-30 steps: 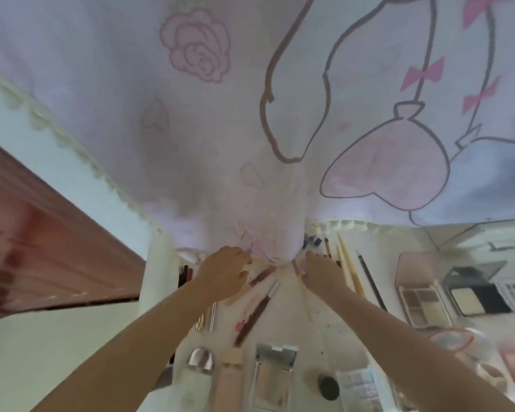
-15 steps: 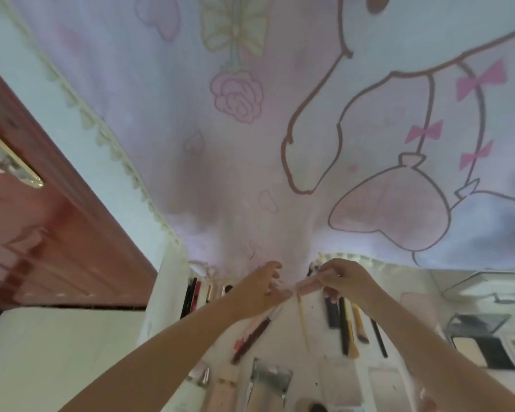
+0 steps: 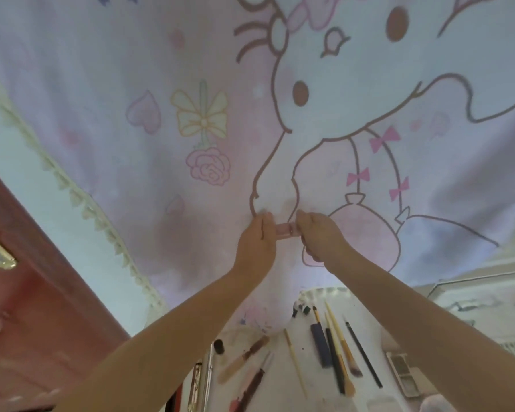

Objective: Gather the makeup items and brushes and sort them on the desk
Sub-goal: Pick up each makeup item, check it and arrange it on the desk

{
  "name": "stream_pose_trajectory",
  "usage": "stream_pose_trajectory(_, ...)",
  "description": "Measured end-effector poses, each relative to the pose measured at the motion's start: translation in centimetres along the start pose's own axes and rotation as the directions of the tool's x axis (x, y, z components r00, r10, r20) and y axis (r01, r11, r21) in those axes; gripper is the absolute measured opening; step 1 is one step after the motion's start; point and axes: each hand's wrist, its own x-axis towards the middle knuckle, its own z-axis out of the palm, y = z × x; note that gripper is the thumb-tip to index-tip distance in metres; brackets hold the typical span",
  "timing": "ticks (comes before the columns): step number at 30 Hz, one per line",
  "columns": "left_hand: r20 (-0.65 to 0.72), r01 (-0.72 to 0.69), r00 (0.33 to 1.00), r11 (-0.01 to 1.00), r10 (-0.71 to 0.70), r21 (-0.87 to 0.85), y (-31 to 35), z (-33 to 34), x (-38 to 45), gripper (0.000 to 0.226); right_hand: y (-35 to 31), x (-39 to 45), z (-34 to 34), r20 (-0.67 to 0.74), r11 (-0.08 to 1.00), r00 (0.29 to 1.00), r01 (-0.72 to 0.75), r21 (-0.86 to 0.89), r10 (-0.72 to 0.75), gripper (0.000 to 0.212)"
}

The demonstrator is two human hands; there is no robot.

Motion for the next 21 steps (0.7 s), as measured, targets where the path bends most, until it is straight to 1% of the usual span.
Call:
stream_pose_trajectory(2, 0.038, 0.134, 0.991, 0.980, -0.130, -0.146, 0.9, 0.1, 0.6, 0.053, -0.6, -0.2, -0.3, -0.056, 0.990, 0.993, 0.102, -0.097, -0.108, 0.039)
stream_pose_trajectory(3, 0.099, 0.240, 0.970, 0.944, -0.223, -0.225, 1.4, 0.0, 0.7, 0.058, -0.9, -0.3, -0.4, -0.078, 0.969, 0.981, 0.162, -0.184, -0.179, 0.037)
stream_pose_trajectory(4, 0.187, 0.347, 0.935, 0.888, -0.302, -0.303, 2.0, -0.2, 0.7, 0.064, -1.1, -0.5, -0.4, -0.091, 0.934, 0.961, 0.230, -0.274, -0.263, 0.035)
stream_pose_trajectory(5, 0.276, 0.421, 0.901, 0.830, -0.335, -0.366, 2.6, -0.6, 0.7, 0.071, -1.4, -0.7, -0.6, -0.077, 0.886, 0.931, 0.312, -0.342, -0.358, 0.034)
stream_pose_trajectory(6, 0.342, 0.456, 0.879, 0.791, -0.331, -0.408, 3.0, -1.0, 0.7, 0.075, -1.7, -0.9, -1.1, -0.023, 0.832, 0.897, 0.398, -0.387, -0.441, 0.030)
stream_pose_trajectory(7, 0.389, 0.473, 0.865, 0.776, -0.317, -0.417, 3.3, -1.4, 1.0, 0.073, -1.9, -1.0, -1.6, 0.047, 0.783, 0.863, 0.477, -0.399, -0.502, 0.026)
stream_pose_trajectory(8, 0.422, 0.480, 0.853, 0.781, -0.308, -0.400, 3.5, -1.9, 1.3, 0.064, -2.1, -1.1, -2.2, 0.116, 0.751, 0.836, 0.535, -0.388, -0.536, 0.028)
stream_pose_trajectory(9, 0.445, 0.476, 0.844, 0.797, -0.298, -0.370, 3.8, -2.5, 1.4, 0.055, -2.1, -0.9, -2.9, 0.174, 0.751, 0.829, 0.557, -0.355, -0.532, 0.031)
stream_pose_trajectory(10, 0.468, 0.455, 0.840, 0.826, -0.275, -0.333, 4.0, -3.1, 1.4, 0.047, -2.2, -0.9, -3.5, 0.211, 0.775, 0.837, 0.548, -0.316, -0.505, 0.028)
stream_pose_trajectory(11, 0.496, 0.433, 0.833, 0.847, -0.245, -0.309, 4.1, -3.6, 1.3, 0.040, -2.2, -0.8, -3.9, 0.210, 0.812, 0.853, 0.521, -0.262, -0.479, 0.025)
stream_pose_trajectory(12, 0.519, 0.403, 0.829, 0.868, -0.211, -0.291, 4.2, -3.9, 1.2, 0.032, -2.2, -0.6, -4.2, 0.185, 0.847, 0.875, 0.480, -0.226, -0.447, 0.022)
stream_pose_trajectory(13, 0.514, 0.354, 0.839, 0.896, -0.178, -0.268, 4.3, -4.2, 0.8, 0.025, -2.1, -0.5, -4.3, 0.149, 0.898, 0.909, 0.410, -0.161, -0.389, 0.019)
stream_pose_trajectory(14, 0.478, 0.282, 0.866, 0.934, -0.148, -0.221, 4.5, -4.4, 0.4, 0.020, -2.4, -0.6, -4.3, 0.127, 0.949, 0.948, 0.303, -0.087, -0.291, 0.018)
stream_pose_trajectory(15, 0.428, 0.199, 0.896, 0.968, -0.116, -0.154, 4.6, -4.5, 0.1, 0.018, -2.5, -0.5, -4.3, 0.129, 0.979, 0.972, 0.201, -0.015, -0.198, 0.024)
stream_pose_trajectory(16, 0.388, 0.121, 0.919, 0.989, -0.077, -0.091, 4.5, -4.6, -0.3, 0.016, -2.6, -0.7, -4.1, 0.175, 0.990, 0.975, 0.139, 0.011, -0.138, 0.031)
stream_pose_trajectory(18, 0.371, -0.008, 0.929, 0.999, -0.007, 0.039, 3.8, -5.0, -1.0, 0.011, -2.1, -1.3, -3.6, 0.265, 0.989, 0.954, 0.149, -0.007, -0.142, 0.034)
stream_pose_trajectory(19, 0.387, -0.062, 0.922, 0.991, 0.012, 0.119, 3.3, -5.3, -1.5, 0.008, -1.6, -1.6, -3.3, 0.288, 0.982, 0.941, 0.188, -0.009, -0.177, 0.031)
stream_pose_trajectory(20, 0.412, -0.104, 0.911, 0.977, 0.018, 0.186, 2.7, -5.6, -1.9, 0.007, -1.3, -2.0, -3.0, 0.301, 0.974, 0.929, 0.228, -0.009, -0.214, 0.025)
stream_pose_trajectory(21, 0.436, -0.121, 0.900, 0.968, 0.014, 0.219, 2.1, -5.9, -2.4, 0.009, -0.8, -2.2, -2.7, 0.312, 0.956, 0.911, 0.291, -0.021, -0.271, 0.016)
